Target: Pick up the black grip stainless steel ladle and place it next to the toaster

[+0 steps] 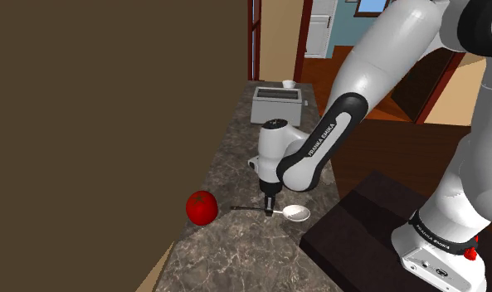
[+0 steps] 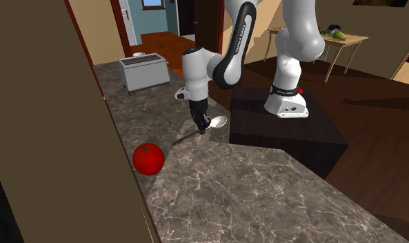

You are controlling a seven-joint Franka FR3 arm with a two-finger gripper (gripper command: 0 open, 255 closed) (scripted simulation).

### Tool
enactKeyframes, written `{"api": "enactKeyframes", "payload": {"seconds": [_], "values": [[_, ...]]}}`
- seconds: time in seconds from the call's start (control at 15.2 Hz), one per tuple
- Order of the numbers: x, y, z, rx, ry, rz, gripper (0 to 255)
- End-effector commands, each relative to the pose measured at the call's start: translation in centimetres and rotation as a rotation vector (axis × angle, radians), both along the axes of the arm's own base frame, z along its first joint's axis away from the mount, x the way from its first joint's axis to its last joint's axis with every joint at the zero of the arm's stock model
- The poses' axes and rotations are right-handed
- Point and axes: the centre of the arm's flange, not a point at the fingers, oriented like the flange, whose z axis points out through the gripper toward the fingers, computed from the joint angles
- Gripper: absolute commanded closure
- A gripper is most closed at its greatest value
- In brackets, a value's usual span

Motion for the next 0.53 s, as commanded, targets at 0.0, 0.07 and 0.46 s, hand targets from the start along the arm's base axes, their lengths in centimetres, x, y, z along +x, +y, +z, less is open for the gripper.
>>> {"api": "enactKeyframes", "payload": {"seconds": [0.0,0.07,0.46], "values": [[0.0,0.1,1.2,0.000,0.000,0.000,255],[0.0,0.1,1.7,0.000,0.000,0.000,255],[0.0,0.1,4.9,0.000,0.000,0.000,255]]}}
